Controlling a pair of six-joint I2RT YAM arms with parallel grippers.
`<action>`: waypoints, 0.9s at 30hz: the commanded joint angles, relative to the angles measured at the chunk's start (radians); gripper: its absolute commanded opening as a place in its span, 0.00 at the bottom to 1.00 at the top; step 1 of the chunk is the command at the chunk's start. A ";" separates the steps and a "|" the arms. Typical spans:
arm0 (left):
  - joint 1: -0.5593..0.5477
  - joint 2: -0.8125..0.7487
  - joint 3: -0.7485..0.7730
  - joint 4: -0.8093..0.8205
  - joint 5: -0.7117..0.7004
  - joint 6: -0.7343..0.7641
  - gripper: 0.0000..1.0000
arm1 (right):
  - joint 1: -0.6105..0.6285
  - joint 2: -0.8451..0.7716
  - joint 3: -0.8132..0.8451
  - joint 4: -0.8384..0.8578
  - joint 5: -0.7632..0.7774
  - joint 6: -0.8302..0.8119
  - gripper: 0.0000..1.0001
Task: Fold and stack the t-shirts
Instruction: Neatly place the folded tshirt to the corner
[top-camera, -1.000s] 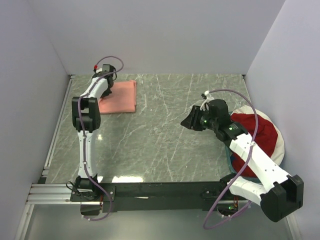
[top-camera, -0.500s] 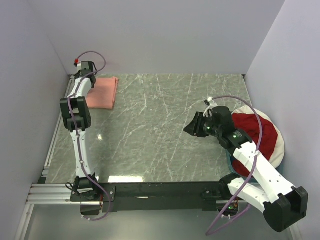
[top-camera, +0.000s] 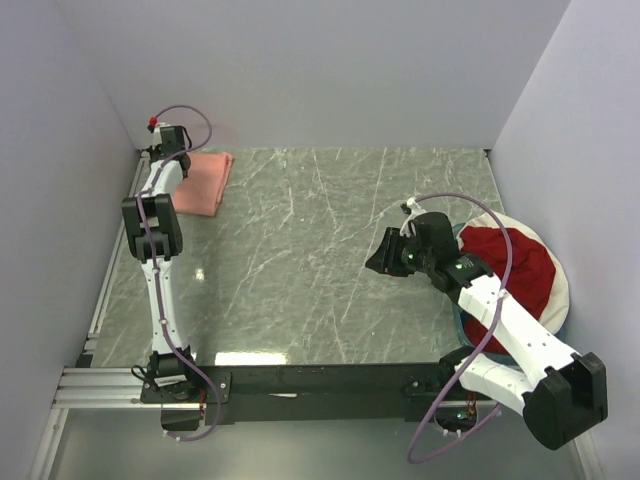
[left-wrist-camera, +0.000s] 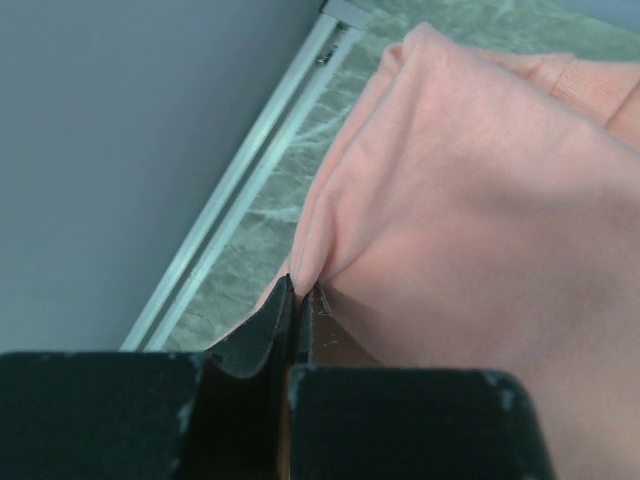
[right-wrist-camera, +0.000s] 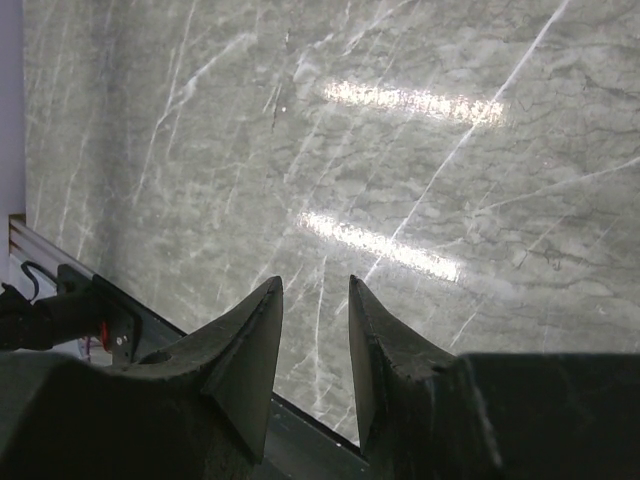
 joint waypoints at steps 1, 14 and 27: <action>0.040 -0.013 0.043 0.056 0.004 -0.002 0.00 | 0.007 0.017 0.027 0.055 0.005 -0.016 0.40; 0.065 -0.001 0.051 0.067 0.056 -0.022 0.00 | 0.007 0.034 0.027 0.052 0.016 -0.021 0.40; 0.071 -0.084 0.021 0.056 0.054 -0.068 0.46 | 0.010 0.036 0.027 0.055 0.002 -0.024 0.40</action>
